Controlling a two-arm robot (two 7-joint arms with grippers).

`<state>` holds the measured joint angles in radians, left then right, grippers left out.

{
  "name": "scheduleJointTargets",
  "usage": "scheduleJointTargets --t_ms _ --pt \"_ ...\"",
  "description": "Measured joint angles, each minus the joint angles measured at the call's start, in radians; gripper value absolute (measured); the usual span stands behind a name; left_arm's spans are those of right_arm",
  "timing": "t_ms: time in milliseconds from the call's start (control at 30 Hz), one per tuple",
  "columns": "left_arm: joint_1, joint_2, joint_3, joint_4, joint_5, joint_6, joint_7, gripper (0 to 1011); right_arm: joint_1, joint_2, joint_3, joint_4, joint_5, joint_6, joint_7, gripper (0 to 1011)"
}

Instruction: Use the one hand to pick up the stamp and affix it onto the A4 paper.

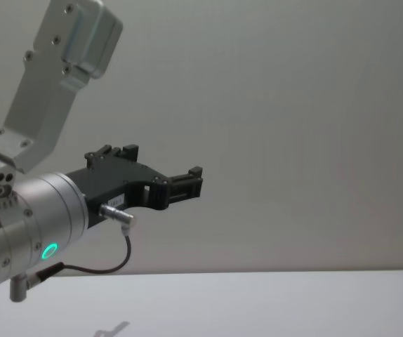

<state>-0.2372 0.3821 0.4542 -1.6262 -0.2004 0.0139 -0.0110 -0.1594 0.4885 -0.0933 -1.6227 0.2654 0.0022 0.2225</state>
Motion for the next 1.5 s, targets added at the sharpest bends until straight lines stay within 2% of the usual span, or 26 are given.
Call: scheduleJointTargets --t_ms 233,667,1500 --pt "0.0 0.0 0.0 0.0 0.0 0.0 0.0 1001 0.002 -0.012 -0.011 0.008 -0.021 0.017 -0.001 220" --pt "0.0 0.0 0.0 0.0 0.0 0.0 0.0 1001 0.022 -0.041 -0.035 0.037 -0.06 0.016 -0.001 220" --pt "0.0 0.0 0.0 0.0 0.0 0.0 0.0 1001 0.057 -0.089 -0.067 0.092 -0.111 0.032 -0.026 220"
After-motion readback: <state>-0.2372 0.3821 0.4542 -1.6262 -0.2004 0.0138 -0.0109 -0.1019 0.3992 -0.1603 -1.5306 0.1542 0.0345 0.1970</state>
